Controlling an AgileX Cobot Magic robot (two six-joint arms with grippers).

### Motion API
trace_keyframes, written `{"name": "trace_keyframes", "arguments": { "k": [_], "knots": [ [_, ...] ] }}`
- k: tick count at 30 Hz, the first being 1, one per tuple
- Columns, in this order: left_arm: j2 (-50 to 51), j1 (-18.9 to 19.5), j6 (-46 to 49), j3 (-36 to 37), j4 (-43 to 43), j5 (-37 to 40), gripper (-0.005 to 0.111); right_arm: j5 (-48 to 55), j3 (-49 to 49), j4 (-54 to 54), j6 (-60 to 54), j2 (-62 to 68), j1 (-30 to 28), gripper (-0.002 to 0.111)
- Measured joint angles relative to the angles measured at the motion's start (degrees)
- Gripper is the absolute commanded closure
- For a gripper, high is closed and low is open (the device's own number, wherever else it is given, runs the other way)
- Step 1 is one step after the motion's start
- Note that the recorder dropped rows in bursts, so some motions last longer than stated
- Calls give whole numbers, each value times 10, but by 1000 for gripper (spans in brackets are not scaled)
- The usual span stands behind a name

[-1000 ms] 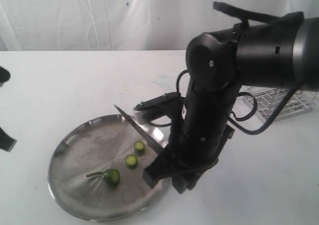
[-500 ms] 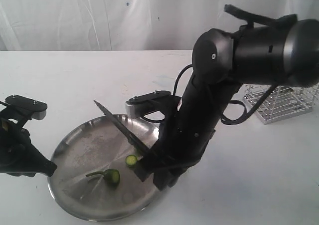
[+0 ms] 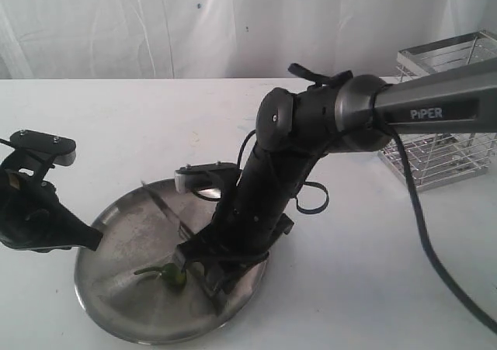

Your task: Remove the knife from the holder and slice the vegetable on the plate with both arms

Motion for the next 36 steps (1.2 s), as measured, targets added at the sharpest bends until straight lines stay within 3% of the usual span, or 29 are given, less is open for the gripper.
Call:
{"name": "trace_keyframes", "arguments": {
  "k": [10, 16, 22, 27, 32, 36],
  "knots": [
    [0, 0, 0, 0, -9, 6, 107, -6, -1, -33, 0, -21, 0, 82],
    [-50, 0, 0, 0, -31, -11, 107, 42, -1, -190, 50, -144, 0, 108],
    [-136, 1, 10, 0, -1, 22, 107, -18, 25, -380, 174, -294, -10, 108],
    [-179, 1, 15, 0, 15, 77, 107, -73, 78, -475, 239, -422, -71, 108],
    [-231, 1, 15, 3, 18, 92, 107, -91, 150, -570, 296, -522, -186, 108],
    [-268, 1, 15, 32, 18, 89, 107, -136, 219, -603, 413, -599, -267, 108]
  ]
}}
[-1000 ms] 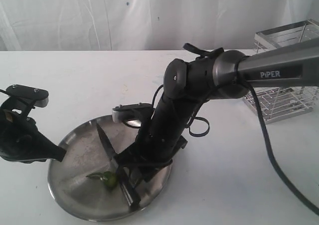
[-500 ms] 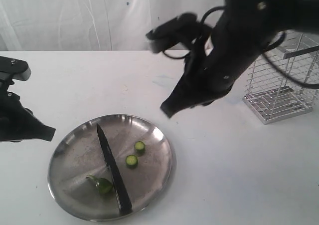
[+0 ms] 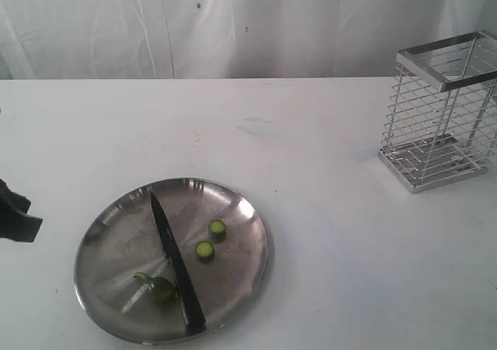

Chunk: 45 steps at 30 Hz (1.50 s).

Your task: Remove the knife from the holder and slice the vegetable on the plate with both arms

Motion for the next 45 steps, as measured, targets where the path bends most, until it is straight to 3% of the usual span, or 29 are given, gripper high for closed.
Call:
{"name": "trace_keyframes", "arguments": {
  "k": [3, 7, 12, 14, 27, 30, 33, 37, 43, 45],
  "knots": [
    [-40, 0, 0, 33, 0, -12, 107, -79, 125, 10, 102, -133, -28, 108],
    [-81, 0, 0, 34, -18, -18, 107, -159, 230, -15, 111, -283, -30, 108],
    [-115, 0, 0, 36, -29, 75, 107, -173, 307, -16, 119, -469, -30, 108],
    [-116, 0, 0, 38, -29, 79, 107, -193, 308, -6, 120, -513, -30, 108],
    [-118, 0, 0, 38, -29, 73, 107, -200, 312, 27, 121, -541, -32, 108],
    [-118, 0, 0, 38, -29, 73, 107, -231, 322, 16, 129, -543, -67, 108],
    [-118, 0, 0, 38, -29, 73, 107, -359, 337, 15, 113, -543, -137, 108],
    [-118, 0, 0, 38, -29, 73, 107, -606, 369, 56, 94, -543, -214, 108],
    [-118, 0, 0, 38, -29, 73, 107, -886, 500, 198, 2, -543, -232, 108],
    [-118, 0, 0, 38, -29, 73, 107, -926, 520, 235, -40, -543, -232, 108]
  ]
}}
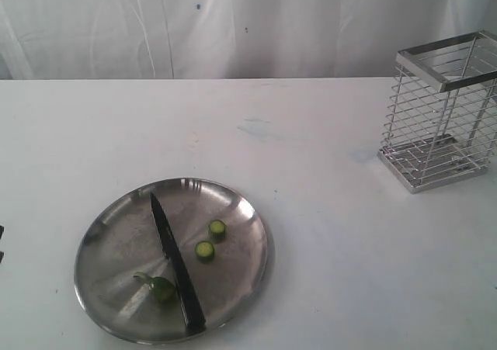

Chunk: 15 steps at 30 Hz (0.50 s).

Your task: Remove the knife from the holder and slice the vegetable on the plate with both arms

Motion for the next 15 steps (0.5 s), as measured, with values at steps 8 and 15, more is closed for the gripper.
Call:
{"name": "trace_keyframes", "arguments": {
  "k": [8, 15],
  "knots": [
    [0, 0, 0, 0, 0, 0, 107, 288, 3, 41, -39, -2, 6, 108],
    [0, 0, 0, 0, 0, 0, 107, 685, 8, -17, -80, -2, 25, 108]
  ]
}}
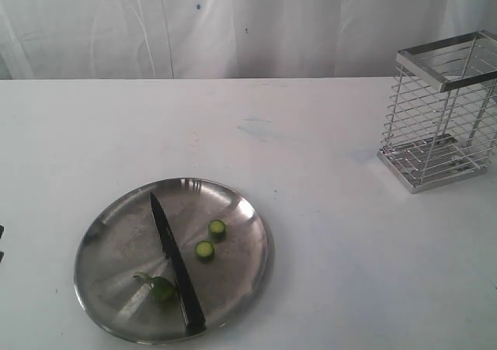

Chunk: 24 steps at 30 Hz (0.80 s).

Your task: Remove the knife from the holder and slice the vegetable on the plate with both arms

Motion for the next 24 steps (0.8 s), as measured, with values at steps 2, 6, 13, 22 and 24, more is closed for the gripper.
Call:
{"name": "trace_keyframes", "arguments": {
  "k": [2, 6, 13, 22, 24],
  "knots": [
    [0, 0, 0, 0, 0, 0, 107, 16, 1, 22, -51, 0, 8, 108],
    [0, 0, 0, 0, 0, 0, 107, 17, 1, 91, -81, 0, 16, 108],
    [0, 0, 0, 0, 0, 0, 107, 18, 1, 109, -86, 0, 16, 108],
    [-1, 0, 0, 0, 0, -1, 107, 23, 1, 110, -87, 0, 16, 108],
    [-24, 8, 3, 0, 4, 1, 107, 23, 1, 110, -87, 0, 16, 108]
  ]
}}
